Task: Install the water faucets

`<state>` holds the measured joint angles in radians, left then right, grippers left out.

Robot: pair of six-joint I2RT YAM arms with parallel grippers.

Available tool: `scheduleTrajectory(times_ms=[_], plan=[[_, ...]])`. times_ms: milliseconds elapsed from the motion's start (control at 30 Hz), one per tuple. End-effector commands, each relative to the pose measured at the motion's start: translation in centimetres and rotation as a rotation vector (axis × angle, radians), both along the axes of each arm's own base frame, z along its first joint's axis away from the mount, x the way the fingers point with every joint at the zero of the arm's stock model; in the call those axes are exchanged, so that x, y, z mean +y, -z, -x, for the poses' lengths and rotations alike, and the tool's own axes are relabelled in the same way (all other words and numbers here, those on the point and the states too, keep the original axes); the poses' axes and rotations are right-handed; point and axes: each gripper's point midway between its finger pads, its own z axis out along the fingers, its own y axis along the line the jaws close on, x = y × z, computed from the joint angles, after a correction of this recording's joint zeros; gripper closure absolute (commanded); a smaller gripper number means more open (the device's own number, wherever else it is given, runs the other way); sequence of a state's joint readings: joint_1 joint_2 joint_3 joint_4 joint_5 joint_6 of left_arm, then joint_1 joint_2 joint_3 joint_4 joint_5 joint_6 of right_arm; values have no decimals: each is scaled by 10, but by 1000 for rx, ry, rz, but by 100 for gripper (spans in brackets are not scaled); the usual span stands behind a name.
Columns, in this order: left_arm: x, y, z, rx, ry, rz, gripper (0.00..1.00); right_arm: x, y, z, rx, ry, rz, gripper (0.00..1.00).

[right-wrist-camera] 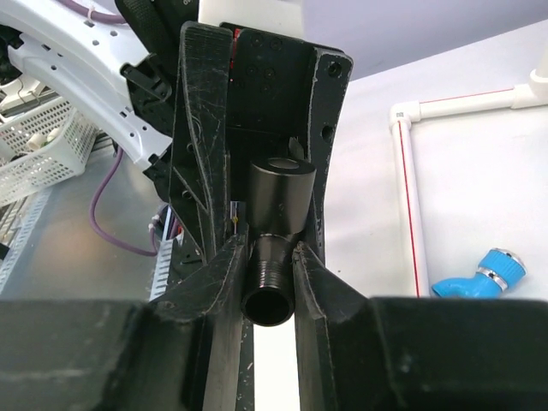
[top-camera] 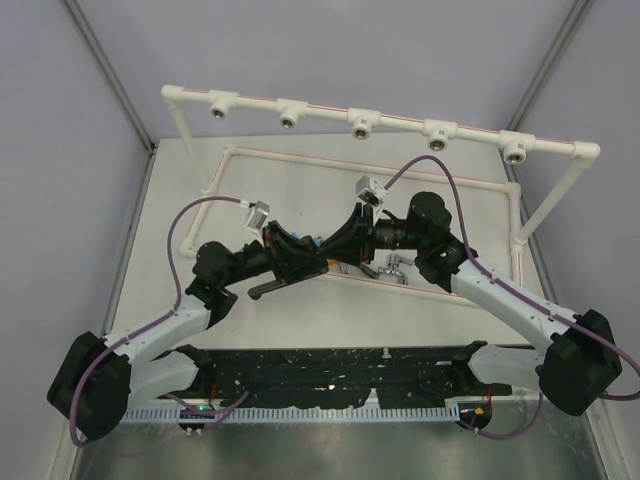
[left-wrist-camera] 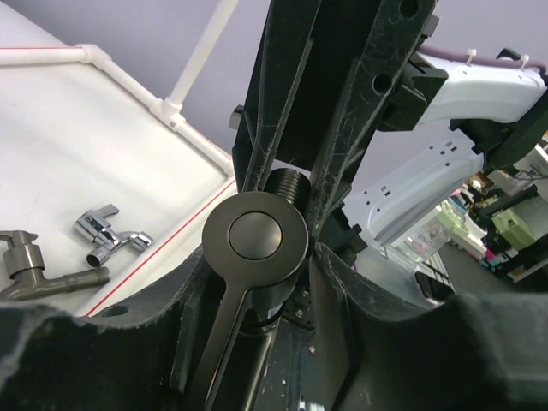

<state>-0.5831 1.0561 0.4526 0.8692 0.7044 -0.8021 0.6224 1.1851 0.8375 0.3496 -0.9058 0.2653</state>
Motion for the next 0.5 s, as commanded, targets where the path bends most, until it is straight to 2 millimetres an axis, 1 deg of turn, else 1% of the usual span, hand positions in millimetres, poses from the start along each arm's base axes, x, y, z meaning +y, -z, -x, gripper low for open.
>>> scheduleTrajectory(times_ms=[0, 33, 67, 100, 200, 233, 267, 300, 333, 367, 400, 467], plan=[[3, -30, 5, -75, 7, 106, 89, 1, -33, 11, -110, -46, -89, 95], [2, -31, 6, -82, 10, 105, 97, 1, -31, 10, -102, -39, -80, 95], [3, -31, 7, -89, 10, 104, 100, 0, -32, 10, -116, -35, -78, 95], [4, -31, 8, -94, 9, 100, 100, 0, -29, 10, -103, -31, -64, 95], [10, -31, 6, -103, -20, 84, 100, -2, -32, 6, -122, -9, -45, 95], [13, -29, 2, -95, -39, 72, 100, -3, -29, 0, -126, 29, -21, 92], [18, -27, 0, -82, -59, 58, 100, -6, -29, -2, -132, 49, -11, 84], [22, -26, -4, -76, -84, 43, 100, -9, -28, -9, -140, 88, 6, 84], [27, -23, -6, -70, -103, 22, 100, -11, -29, -11, -141, 103, 11, 85], [32, -20, -9, -68, -124, 2, 100, -15, -30, -17, -135, 127, 18, 89], [37, -18, -10, -69, -138, -20, 100, -16, -31, -18, -128, 132, 16, 95], [42, -13, -7, -82, -144, -61, 100, -18, -33, -21, -107, 134, 13, 95]])
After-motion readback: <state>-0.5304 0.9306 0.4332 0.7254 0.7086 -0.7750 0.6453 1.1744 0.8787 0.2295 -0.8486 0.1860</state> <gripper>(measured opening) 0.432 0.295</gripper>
